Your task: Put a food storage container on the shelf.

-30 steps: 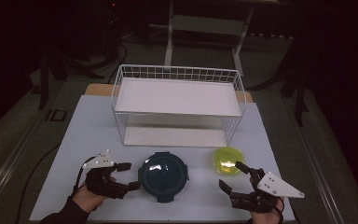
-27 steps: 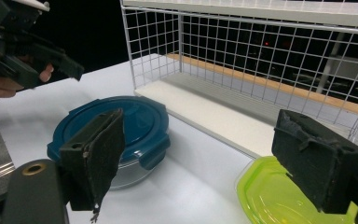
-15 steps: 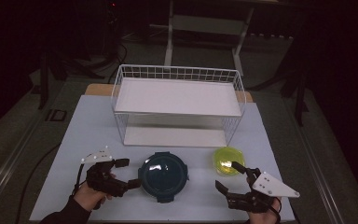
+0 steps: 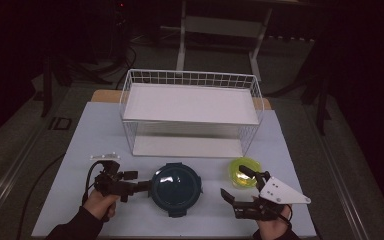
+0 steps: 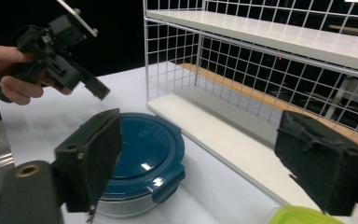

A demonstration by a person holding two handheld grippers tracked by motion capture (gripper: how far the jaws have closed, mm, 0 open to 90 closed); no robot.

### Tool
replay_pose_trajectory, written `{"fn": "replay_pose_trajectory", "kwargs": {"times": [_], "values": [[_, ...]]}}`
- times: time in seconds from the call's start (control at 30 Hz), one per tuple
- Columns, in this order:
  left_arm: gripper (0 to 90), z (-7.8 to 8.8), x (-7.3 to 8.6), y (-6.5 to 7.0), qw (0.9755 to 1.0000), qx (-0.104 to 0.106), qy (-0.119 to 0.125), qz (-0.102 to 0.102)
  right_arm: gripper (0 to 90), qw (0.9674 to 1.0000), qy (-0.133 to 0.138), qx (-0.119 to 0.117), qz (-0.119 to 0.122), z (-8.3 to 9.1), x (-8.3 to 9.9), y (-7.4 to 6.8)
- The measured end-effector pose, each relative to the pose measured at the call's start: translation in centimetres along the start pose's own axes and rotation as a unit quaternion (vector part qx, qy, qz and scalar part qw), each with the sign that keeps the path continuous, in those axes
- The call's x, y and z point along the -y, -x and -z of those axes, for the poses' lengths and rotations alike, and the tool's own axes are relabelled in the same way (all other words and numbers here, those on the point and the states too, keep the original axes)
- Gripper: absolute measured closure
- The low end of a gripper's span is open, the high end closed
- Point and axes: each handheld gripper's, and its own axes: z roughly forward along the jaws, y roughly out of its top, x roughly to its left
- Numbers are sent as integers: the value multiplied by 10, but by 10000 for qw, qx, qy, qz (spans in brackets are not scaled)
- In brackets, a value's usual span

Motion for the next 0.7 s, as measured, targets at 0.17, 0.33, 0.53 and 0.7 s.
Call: {"fn": "replay_pose_trajectory", "kwargs": {"times": [0.17,0.33,0.53,0.7], "values": [[95,-10,3,-12,9975,148,-294,629,130,9990,-314,-157,-285,-11,4,0],[150,-20,7,-23,9931,215,-556,1013,126,9969,-410,-361,-573,-16,4,1],[300,-27,8,-31,9884,328,-712,1298,126,9963,-462,-381,-620,-18,5,0],[442,-31,9,-36,9824,545,-753,1622,126,9961,-465,-356,-656,-17,7,1]]}}
